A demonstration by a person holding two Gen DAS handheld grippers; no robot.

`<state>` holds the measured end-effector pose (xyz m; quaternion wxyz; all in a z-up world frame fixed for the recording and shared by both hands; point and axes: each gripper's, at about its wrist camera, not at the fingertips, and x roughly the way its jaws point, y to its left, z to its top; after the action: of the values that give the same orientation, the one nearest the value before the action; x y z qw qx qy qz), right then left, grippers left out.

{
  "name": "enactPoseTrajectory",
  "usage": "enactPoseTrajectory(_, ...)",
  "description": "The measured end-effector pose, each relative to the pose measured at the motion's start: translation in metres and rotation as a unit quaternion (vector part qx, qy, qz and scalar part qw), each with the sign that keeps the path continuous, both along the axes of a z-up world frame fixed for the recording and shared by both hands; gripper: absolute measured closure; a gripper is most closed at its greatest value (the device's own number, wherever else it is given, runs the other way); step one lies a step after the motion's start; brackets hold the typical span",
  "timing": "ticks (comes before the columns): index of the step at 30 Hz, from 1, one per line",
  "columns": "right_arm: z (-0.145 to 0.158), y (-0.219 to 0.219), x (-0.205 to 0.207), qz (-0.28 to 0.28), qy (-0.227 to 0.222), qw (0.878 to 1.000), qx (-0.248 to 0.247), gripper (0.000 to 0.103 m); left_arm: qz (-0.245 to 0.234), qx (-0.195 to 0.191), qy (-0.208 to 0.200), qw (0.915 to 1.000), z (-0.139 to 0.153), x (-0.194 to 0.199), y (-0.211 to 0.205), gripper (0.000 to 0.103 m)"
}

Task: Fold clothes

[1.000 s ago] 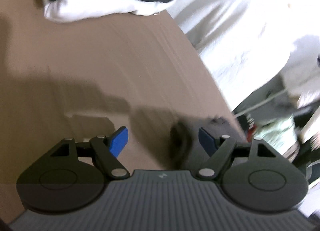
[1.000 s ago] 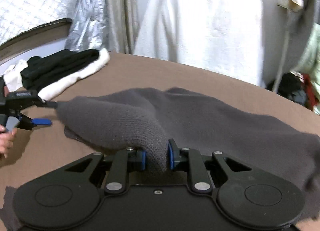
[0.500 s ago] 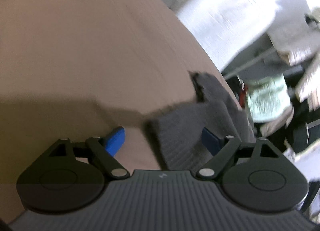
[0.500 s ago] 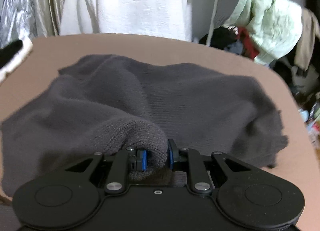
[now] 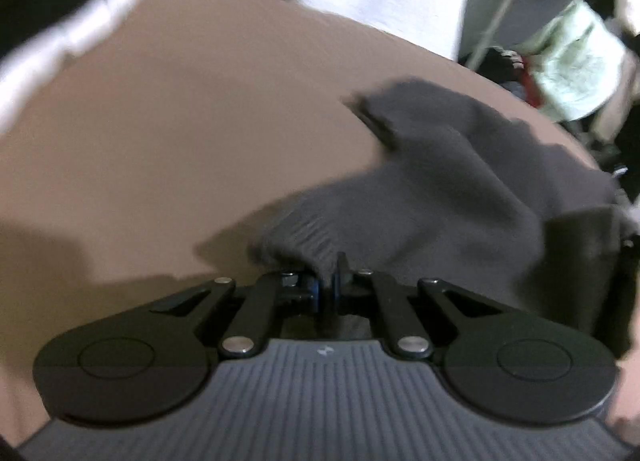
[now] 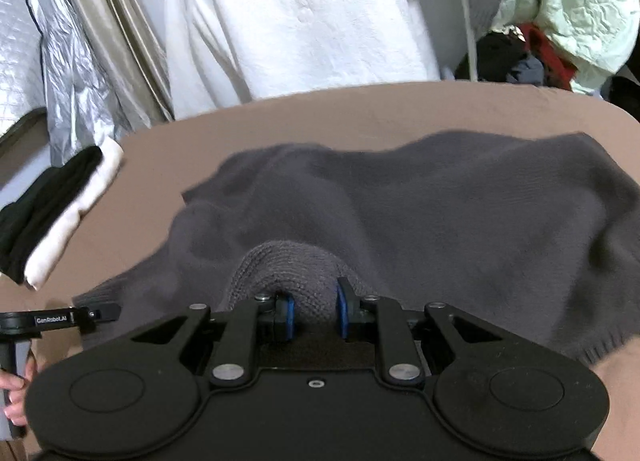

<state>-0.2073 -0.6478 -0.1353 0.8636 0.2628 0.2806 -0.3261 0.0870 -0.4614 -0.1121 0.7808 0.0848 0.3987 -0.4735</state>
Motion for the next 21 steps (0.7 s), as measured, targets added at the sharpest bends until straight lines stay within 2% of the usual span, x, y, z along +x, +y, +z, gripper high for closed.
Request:
enactPoseTrajectory(2,-0.001,-0.003,0.009,0.011,-0.003,1.0,-0.001,0.08,0.019,0.002,-0.045,0.9988,0.034,0.02,-0.001,0.098)
enactPoseTrajectory(4,0.004,0.0,0.013,0.054,-0.049,0.997,0.025,0.08,0.038,0.004,-0.089,0.9953,0.068,0.039,-0.001,0.098)
enactPoseTrajectory(6,0.011,0.011,0.019,0.126,-0.095,0.986,0.058,0.08,0.062,-0.01,-0.134,0.9891,0.104,0.058,-0.001,0.098)
enactPoseTrajectory(8,0.018,0.027,0.028,0.21,-0.125,0.966,0.088,0.079,0.089,-0.032,-0.164,0.982,0.134,0.074,0.002,0.097)
enactPoseTrajectory(9,0.017,0.04,0.036,0.241,-0.121,0.958,0.093,0.078,0.1,-0.032,-0.178,0.9784,0.139,0.08,0.003,0.097)
enactPoseTrajectory(12,0.013,0.078,0.06,0.329,-0.104,0.932,0.106,0.063,0.125,0.011,-0.218,0.9678,0.123,0.088,0.002,0.097)
enactPoseTrajectory(14,0.01,0.096,0.072,0.364,-0.061,0.926,0.079,0.062,0.128,0.05,-0.244,0.9601,0.097,0.086,0.007,0.097)
enactPoseTrajectory(16,0.011,0.096,0.069,0.359,-0.047,0.93,0.061,0.061,0.132,0.064,-0.233,0.9614,0.068,0.08,0.03,0.097)
enactPoseTrajectory(19,0.023,0.067,0.043,0.306,-0.09,0.945,0.077,0.058,0.191,0.035,-0.174,0.9653,0.039,0.071,0.083,0.097)
enactPoseTrajectory(20,0.029,0.055,0.032,0.277,-0.101,0.953,0.071,0.055,0.211,0.022,-0.167,0.9628,0.034,0.066,0.1,0.097)
enactPoseTrajectory(21,0.036,0.043,0.019,0.245,-0.11,0.961,0.06,0.047,0.229,0.008,-0.175,0.9576,0.032,0.059,0.117,0.097)
